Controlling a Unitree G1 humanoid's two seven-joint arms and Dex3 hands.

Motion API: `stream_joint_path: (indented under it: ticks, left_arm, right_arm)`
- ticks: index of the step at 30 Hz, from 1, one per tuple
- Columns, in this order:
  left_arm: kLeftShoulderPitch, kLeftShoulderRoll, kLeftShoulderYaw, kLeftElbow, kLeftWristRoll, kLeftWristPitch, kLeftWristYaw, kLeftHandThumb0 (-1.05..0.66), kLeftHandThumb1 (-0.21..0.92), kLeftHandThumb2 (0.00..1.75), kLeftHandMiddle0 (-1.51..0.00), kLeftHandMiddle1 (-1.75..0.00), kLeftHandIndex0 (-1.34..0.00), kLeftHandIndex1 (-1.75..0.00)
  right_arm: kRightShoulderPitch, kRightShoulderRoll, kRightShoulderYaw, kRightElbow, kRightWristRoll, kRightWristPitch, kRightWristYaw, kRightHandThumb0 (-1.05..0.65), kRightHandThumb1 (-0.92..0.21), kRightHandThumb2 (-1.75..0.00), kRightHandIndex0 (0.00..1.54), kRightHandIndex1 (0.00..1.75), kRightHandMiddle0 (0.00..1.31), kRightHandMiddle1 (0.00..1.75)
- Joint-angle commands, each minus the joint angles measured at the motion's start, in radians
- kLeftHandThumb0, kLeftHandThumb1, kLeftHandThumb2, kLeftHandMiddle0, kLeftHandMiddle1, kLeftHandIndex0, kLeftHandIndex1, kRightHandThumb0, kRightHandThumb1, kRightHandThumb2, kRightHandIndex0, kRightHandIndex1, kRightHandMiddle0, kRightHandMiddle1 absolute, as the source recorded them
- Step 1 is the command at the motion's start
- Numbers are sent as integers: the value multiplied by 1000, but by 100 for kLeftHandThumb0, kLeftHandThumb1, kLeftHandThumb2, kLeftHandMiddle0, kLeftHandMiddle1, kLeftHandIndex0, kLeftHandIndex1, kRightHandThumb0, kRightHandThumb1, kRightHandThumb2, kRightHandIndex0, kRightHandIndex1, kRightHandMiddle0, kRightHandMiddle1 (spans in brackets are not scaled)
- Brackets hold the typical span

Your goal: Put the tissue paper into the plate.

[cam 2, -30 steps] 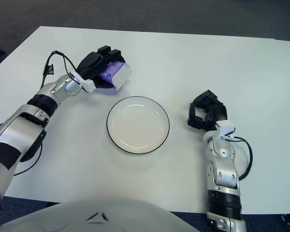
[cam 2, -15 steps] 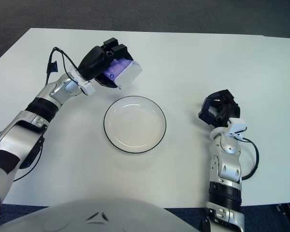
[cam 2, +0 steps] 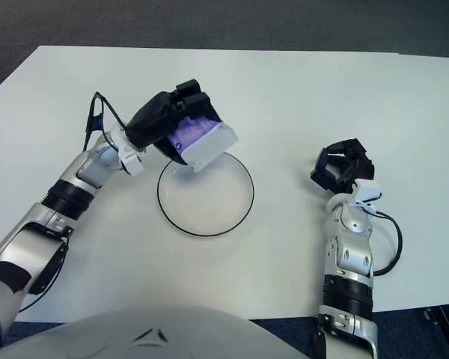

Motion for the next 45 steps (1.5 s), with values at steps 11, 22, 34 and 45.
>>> stream_joint_path:
  ticks: [11, 22, 34, 45]
  left_arm:
    - [32, 32, -26, -74, -149, 8, -267, 55, 13, 154, -76, -175, -96, -175]
    - [20, 50, -73, -62, -269, 12, -478, 21, 12, 152, -78, -175, -73, -165]
    - [-6, 111, -91, -110, -204, 62, -649, -87, 89, 81, -21, -122, -3, -116]
    - [-5, 124, -93, -151, -209, 101, -725, -102, 92, 87, -3, -55, 0, -50]
  right_arm:
    - [25, 62, 7, 109, -12, 13, -67, -43, -47, -112, 92, 175, 49, 175]
    - [18, 59, 15, 125, -22, 3, -79, -43, -48, -111, 91, 175, 48, 175]
    - [18, 54, 24, 140, -44, -25, -73, -42, -50, -109, 91, 175, 47, 175]
    - [17, 46, 31, 151, -62, -27, -78, -42, -49, -109, 92, 175, 47, 175]
